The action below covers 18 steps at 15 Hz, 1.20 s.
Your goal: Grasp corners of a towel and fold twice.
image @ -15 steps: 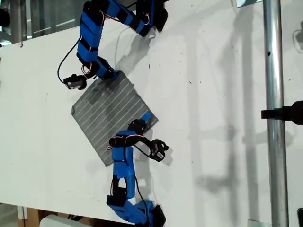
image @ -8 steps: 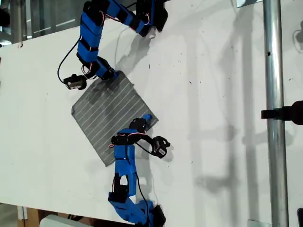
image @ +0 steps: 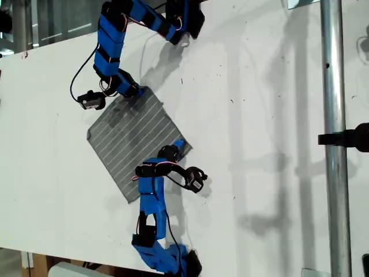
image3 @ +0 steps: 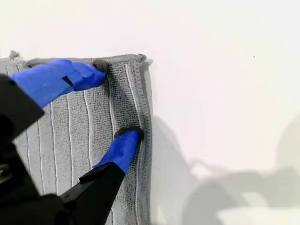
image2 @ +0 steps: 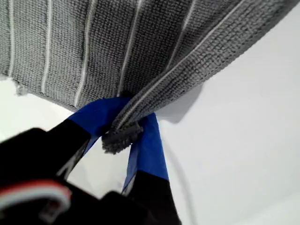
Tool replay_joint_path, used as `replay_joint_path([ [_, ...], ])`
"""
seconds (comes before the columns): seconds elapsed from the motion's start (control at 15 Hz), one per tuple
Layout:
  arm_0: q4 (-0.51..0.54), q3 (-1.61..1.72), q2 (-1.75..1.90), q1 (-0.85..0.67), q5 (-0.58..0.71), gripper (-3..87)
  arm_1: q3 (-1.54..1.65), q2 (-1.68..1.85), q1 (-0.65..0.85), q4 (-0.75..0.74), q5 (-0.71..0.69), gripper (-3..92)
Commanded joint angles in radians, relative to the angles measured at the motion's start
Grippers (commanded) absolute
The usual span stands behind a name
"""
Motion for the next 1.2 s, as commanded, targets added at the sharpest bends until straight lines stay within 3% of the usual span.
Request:
replay_joint_path([
  [0.0,0.071,-0.038,0.000,0.023,0.011,20.8,-0.008,0.041,0.002,0.003,-0.011,-0.2],
  [0.27,0.156,-0.043,-0.023,0.021,-0.011,22.2,-0.008,0.043,0.003,0.000,-0.011,-0.2],
  [0.67,0.149,-0.046,-0.023,0.031,0.009,6.1,-0.012,0.081,-0.037,0.031,0.011,-0.2],
  [0.93,0.115,-0.046,-0.014,0.038,0.014,9.2,-0.031,0.138,-0.080,0.084,0.032,-0.2],
  [1.13,0.087,-0.046,-0.003,0.048,0.012,-2.6,-0.032,0.141,-0.094,0.086,0.041,-0.2],
])
